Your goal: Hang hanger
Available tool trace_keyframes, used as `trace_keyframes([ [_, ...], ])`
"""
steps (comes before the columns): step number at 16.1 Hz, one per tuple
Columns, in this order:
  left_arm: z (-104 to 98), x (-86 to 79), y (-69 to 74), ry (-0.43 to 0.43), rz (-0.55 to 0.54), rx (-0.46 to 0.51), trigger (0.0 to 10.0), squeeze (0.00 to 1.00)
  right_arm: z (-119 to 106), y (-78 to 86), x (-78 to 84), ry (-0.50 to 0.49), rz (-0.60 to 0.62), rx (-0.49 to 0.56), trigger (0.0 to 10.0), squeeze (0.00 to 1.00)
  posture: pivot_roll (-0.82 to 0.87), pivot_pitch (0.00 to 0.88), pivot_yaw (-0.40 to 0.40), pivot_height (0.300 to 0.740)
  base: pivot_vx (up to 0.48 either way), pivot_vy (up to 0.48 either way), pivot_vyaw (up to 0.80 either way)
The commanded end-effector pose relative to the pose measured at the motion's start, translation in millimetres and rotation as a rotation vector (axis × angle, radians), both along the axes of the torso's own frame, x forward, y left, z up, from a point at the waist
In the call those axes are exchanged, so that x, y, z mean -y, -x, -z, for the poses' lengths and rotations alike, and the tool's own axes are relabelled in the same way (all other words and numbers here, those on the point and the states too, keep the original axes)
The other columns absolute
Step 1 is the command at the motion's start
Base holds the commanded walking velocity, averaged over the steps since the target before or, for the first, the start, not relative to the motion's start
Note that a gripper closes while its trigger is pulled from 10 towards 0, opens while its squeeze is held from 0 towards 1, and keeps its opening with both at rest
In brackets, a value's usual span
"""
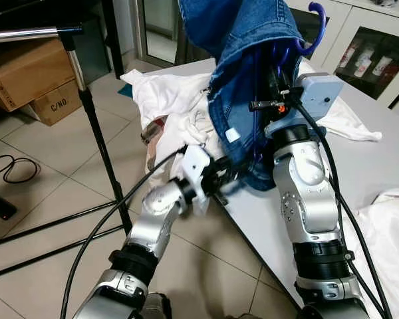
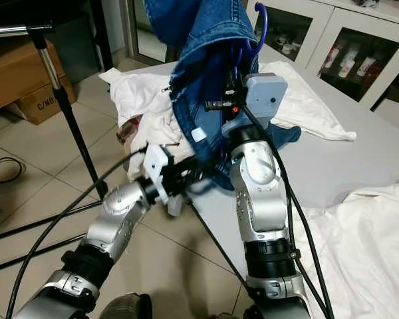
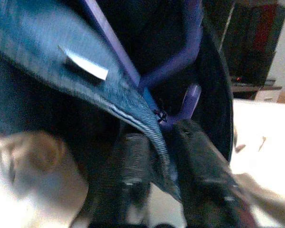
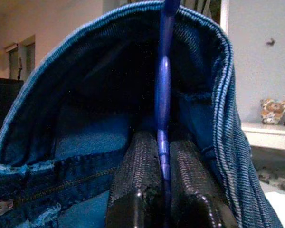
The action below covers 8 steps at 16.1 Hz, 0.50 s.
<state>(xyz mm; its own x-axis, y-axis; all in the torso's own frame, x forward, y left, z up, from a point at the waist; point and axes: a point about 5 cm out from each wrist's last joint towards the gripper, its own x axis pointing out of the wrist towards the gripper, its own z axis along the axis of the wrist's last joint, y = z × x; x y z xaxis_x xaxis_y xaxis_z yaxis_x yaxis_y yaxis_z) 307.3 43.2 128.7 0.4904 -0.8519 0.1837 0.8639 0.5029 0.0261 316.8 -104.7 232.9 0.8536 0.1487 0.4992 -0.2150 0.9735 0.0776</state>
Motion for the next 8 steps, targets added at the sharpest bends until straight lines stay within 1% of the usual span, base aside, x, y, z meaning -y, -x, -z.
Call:
trace_keyframes([
  [1, -14.9, 6.8, 3.1, 0.028, 0.043, 0.038, 0.0, 0.0, -1.1, 3.1, 0.6, 0.009, 0.015, 0.034, 10.0, 0.0, 0.08, 0.029, -0.046, 0.74, 0.0, 0.0, 0.0],
  [2, -26.9, 7.9, 3.6, 0.049, 0.056, 0.069, 0.0, 0.0, 0.6, 4.2, -0.7, 0.025, 0.017, 0.039, 10.0, 0.0, 0.08, 0.029, -0.046, 0.74, 0.0, 0.0, 0.0],
  [3, -33.5, 7.9, 3.7, 0.059, 0.058, 0.087, 0.0, 0.0, 1.6, 4.7, -1.4, 0.036, 0.019, 0.043, 10.0, 0.0, 0.08, 0.029, -0.046, 0.74, 0.0, 0.0, 0.0],
  [5, -59.9, 4.8, 1.1, 0.118, 0.044, 0.144, 0.0, 0.0, 6.1, 6.2, -3.2, 0.068, 0.019, 0.045, 10.0, 0.0, 0.08, 0.029, -0.044, 0.74, 0.0, 0.0, 0.0],
  [6, -76.1, 0.0, -2.8, 0.154, 0.019, 0.179, 0.0, 0.0, 9.8, 7.3, -3.1, 0.086, 0.017, 0.04, 10.0, 0.0, 0.08, 0.029, -0.044, 0.74, 0.0, 0.0, 0.0],
  [8, -85.1, -6.4, -6.4, 0.155, -0.009, 0.2, 0.0, 0.0, 13.2, 7.5, -2.3, 0.09, 0.012, 0.028, 10.0, 0.0, 0.08, 0.031, -0.043, 0.74, 0.0, 0.0, 0.0],
])
